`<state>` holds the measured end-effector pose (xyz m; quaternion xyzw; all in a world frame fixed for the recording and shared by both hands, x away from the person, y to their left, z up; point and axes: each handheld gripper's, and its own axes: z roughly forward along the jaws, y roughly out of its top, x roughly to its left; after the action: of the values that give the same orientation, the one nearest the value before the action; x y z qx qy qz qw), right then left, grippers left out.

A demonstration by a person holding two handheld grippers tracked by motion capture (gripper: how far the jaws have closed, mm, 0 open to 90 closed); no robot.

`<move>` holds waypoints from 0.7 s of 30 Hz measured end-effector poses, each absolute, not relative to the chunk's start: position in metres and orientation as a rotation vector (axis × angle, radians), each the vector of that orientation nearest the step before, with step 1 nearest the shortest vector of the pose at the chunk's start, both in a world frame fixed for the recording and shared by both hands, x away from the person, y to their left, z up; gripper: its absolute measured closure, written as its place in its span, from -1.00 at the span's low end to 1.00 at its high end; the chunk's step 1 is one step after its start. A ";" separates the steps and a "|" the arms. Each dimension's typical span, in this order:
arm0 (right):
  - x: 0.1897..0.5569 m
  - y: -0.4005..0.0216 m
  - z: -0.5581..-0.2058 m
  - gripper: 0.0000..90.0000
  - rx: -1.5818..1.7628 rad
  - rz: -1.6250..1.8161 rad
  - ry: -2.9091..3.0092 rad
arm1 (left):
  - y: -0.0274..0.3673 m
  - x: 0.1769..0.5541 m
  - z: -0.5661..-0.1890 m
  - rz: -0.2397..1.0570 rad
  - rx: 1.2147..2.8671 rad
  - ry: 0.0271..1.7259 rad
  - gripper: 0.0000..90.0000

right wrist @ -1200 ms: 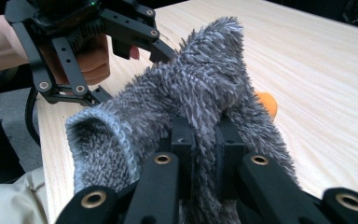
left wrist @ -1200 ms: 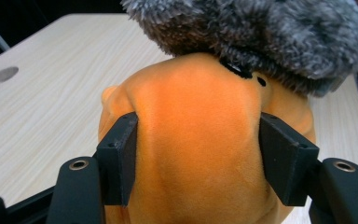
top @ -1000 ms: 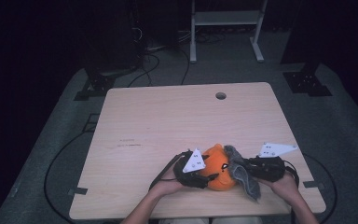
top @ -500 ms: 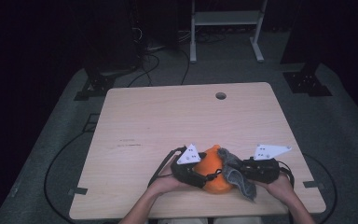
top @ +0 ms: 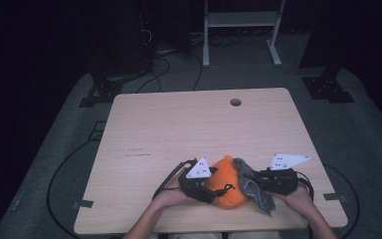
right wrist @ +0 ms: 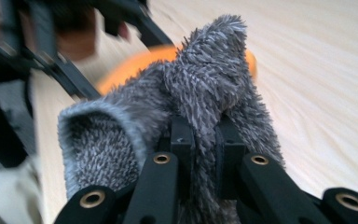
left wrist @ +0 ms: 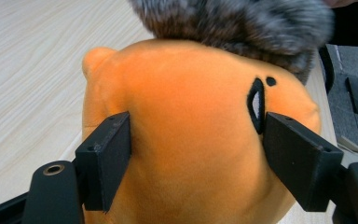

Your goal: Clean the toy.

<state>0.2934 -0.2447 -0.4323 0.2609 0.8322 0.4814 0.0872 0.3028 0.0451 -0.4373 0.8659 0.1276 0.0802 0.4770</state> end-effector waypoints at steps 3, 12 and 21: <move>0.295 -0.263 -0.440 0.79 0.887 1.265 2.457 | 0.047 0.302 -0.437 0.197 2.119 0.306 -0.46; 0.297 -0.303 -0.443 0.69 1.062 1.239 2.307 | 0.047 0.302 -0.437 0.192 2.108 0.307 -0.47; 0.303 -0.303 -0.447 0.13 1.117 1.258 2.254 | 0.052 0.302 -0.425 0.185 2.075 0.289 -0.57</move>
<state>0.3029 -0.3028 -0.4474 0.3916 0.7906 0.4413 0.1635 0.3021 0.0516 -0.4250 0.8565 0.1191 0.0765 0.4964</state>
